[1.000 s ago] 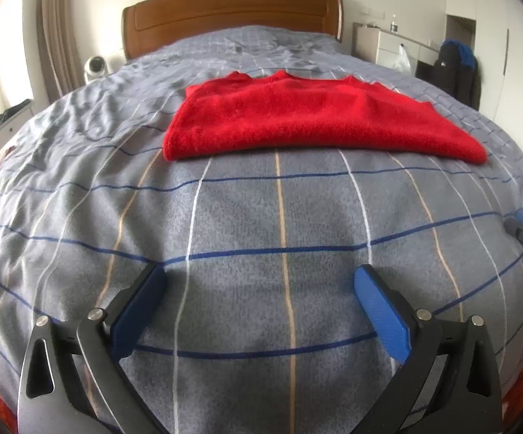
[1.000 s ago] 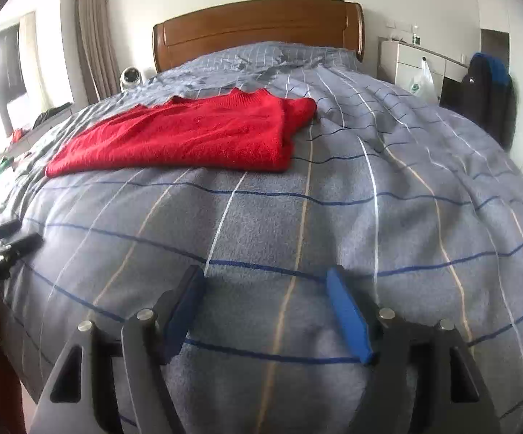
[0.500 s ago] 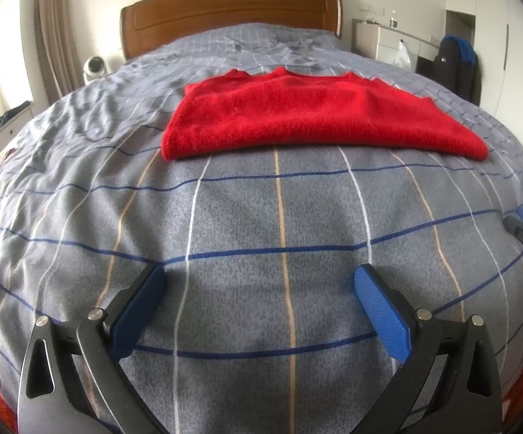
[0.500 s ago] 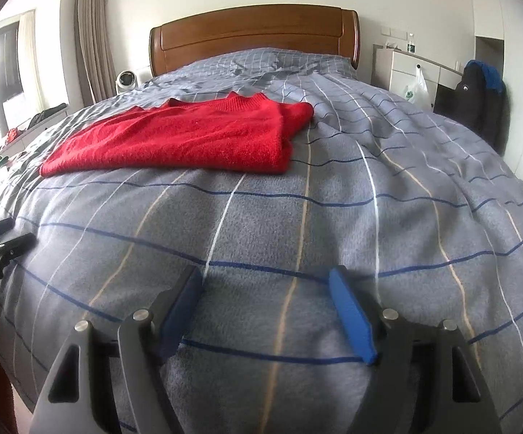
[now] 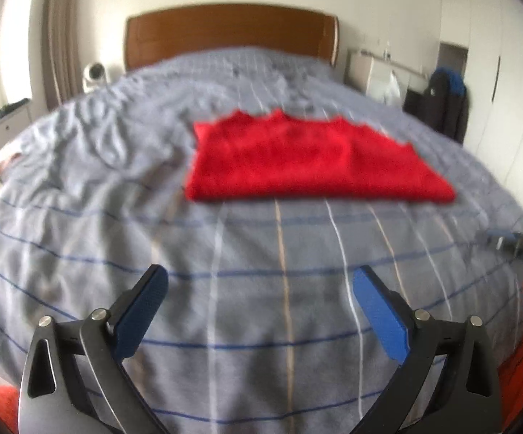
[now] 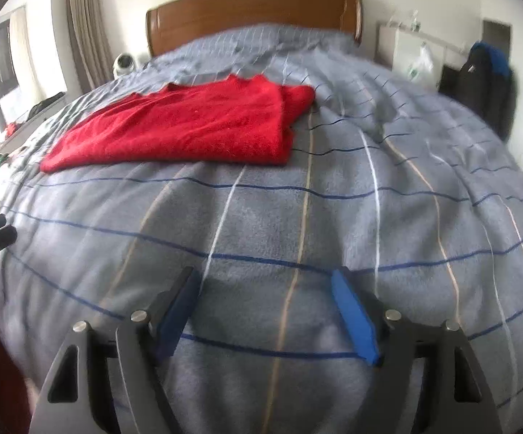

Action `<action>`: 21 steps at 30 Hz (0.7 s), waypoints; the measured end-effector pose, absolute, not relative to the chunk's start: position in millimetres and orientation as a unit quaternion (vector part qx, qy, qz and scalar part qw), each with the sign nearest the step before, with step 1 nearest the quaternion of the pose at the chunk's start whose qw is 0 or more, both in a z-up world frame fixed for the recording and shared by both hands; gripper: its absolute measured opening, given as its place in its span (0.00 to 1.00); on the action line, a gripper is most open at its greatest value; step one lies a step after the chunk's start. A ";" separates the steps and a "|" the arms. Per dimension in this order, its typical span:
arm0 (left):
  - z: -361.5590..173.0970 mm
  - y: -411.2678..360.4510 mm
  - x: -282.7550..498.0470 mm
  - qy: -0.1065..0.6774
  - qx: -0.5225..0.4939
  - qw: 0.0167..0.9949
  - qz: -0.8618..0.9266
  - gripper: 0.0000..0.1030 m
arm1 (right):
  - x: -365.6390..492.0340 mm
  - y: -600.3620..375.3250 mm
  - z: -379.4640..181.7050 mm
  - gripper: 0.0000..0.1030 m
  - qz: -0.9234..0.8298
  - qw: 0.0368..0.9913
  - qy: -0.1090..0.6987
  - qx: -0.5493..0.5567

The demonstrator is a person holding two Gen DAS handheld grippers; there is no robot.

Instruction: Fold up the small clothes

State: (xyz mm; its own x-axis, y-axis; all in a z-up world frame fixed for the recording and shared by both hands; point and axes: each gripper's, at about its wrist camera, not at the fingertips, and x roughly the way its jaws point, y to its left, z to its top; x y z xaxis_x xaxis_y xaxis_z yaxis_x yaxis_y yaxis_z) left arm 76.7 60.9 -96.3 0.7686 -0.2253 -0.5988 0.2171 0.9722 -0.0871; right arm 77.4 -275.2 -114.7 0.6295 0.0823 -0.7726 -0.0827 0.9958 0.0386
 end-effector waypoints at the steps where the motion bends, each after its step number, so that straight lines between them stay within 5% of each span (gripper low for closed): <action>1: -95.7 64.8 77.9 0.317 -0.012 0.942 -0.113 0.99 | 83.6 -281.0 -103.8 0.73 0.061 0.905 0.420 0.026; 7: -107.0 78.5 91.5 0.343 -0.039 0.933 -0.100 0.99 | 189.1 -317.4 -57.8 0.72 0.079 0.891 0.420 0.152; 10: -111.0 78.8 95.1 0.347 -0.046 0.932 -0.096 0.99 | 242.6 -331.8 -83.4 0.55 0.066 0.856 0.472 0.199; 13: -115.1 79.2 96.7 0.359 -0.048 0.927 -0.100 0.99 | 269.9 -334.4 -117.5 0.51 0.053 0.832 0.504 0.226; 16: -117.7 80.9 100.3 0.365 -0.046 0.924 -0.100 0.99 | 279.3 -320.0 -127.6 0.09 0.066 0.826 0.515 0.218; 21: -116.5 102.9 109.6 0.365 -0.090 0.922 -0.089 0.99 | 283.4 -264.9 -67.5 0.09 0.109 0.854 0.475 0.184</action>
State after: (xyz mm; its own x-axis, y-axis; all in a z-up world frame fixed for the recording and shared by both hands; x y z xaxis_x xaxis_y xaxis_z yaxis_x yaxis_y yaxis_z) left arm 109.6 102.9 -116.5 0.7172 -0.2306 -0.6576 0.0985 0.9677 -0.2320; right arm 283.4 -264.9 -67.5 0.5254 0.3610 -0.7705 -0.0107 0.9083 0.4182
